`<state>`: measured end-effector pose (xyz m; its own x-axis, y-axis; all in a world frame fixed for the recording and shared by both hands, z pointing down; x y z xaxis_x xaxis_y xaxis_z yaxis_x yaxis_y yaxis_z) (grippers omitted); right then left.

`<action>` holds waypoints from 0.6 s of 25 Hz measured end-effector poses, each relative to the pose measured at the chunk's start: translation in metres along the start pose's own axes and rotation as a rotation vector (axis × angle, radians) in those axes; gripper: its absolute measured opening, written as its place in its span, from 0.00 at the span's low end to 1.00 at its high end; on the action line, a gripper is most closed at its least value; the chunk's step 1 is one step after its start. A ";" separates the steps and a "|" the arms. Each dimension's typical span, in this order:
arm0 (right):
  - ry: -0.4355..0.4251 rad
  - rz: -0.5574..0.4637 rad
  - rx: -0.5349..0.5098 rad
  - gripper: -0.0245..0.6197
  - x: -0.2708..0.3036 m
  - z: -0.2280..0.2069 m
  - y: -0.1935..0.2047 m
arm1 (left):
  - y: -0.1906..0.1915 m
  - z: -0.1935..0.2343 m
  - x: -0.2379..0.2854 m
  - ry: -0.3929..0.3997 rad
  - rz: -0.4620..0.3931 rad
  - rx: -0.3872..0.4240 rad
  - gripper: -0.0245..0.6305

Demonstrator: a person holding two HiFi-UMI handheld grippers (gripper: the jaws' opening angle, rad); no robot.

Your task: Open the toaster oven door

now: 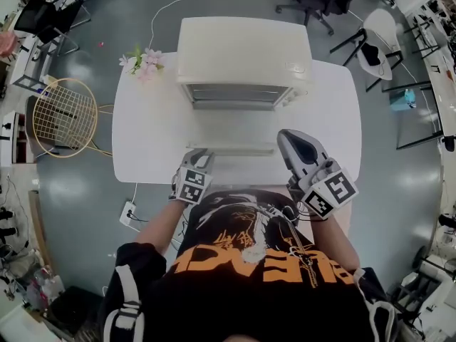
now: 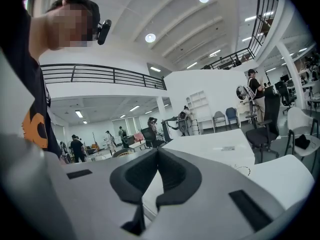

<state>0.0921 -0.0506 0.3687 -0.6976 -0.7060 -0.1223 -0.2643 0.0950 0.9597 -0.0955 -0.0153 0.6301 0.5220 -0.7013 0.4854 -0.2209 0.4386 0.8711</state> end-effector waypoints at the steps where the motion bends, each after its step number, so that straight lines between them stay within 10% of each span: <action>1: 0.005 0.000 0.004 0.06 0.001 -0.001 0.001 | 0.003 0.000 0.001 -0.026 0.012 -0.028 0.18; 15: 0.029 0.006 0.011 0.06 -0.003 -0.002 0.003 | 0.074 0.002 0.023 -0.188 0.191 -0.376 0.07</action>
<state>0.0947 -0.0496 0.3720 -0.6797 -0.7253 -0.1093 -0.2680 0.1069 0.9575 -0.1016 0.0002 0.7056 0.3348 -0.6624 0.6701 0.0333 0.7190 0.6942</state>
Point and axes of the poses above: the fingertips, and each gripper's own axes: x forward along the fingers, z to its left, y out of its underside, the point moved 3 cm from there along -x, backward along the fingers, and after that the axes turned 14 degrees about -z, right-handed, at the moved point
